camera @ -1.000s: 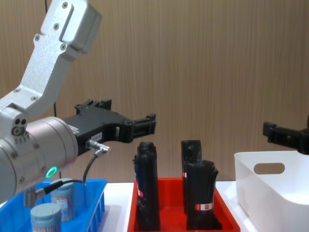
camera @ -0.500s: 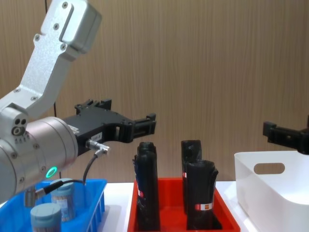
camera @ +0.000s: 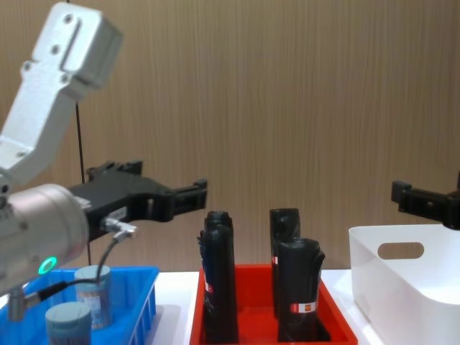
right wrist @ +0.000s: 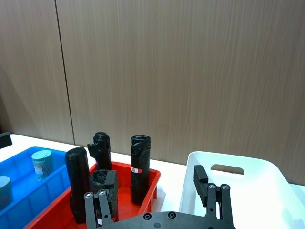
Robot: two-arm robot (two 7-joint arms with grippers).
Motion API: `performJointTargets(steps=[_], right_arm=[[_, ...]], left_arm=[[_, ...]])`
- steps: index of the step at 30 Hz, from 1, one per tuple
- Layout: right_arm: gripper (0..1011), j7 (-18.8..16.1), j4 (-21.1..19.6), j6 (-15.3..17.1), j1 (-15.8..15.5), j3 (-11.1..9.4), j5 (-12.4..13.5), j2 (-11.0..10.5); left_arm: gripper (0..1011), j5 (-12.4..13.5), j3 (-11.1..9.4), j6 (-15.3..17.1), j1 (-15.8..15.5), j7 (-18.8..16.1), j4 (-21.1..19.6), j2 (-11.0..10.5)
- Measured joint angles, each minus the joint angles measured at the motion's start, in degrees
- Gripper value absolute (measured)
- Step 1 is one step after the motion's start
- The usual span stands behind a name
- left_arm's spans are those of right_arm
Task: Pick the cotton swabs from the blue box and place them into the white box.
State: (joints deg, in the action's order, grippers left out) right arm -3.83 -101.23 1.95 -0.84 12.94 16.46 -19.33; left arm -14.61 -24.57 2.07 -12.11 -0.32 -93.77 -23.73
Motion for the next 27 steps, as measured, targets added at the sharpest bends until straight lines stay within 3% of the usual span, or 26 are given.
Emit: performJointTargets(steps=[17,27], right_arm=[[1002,0.00,0.00,0.00,0.00,0.00,0.00,0.00],[1001,0.00,0.00,0.00,0.00,0.00,0.00,0.00]], left_arm=[[1004,-11.77,3.73,2.47,3.28,-4.59,-0.45,-3.60],[1004,-15.72,5.10,5.64,3.35,-5.51,1.29,-4.13]])
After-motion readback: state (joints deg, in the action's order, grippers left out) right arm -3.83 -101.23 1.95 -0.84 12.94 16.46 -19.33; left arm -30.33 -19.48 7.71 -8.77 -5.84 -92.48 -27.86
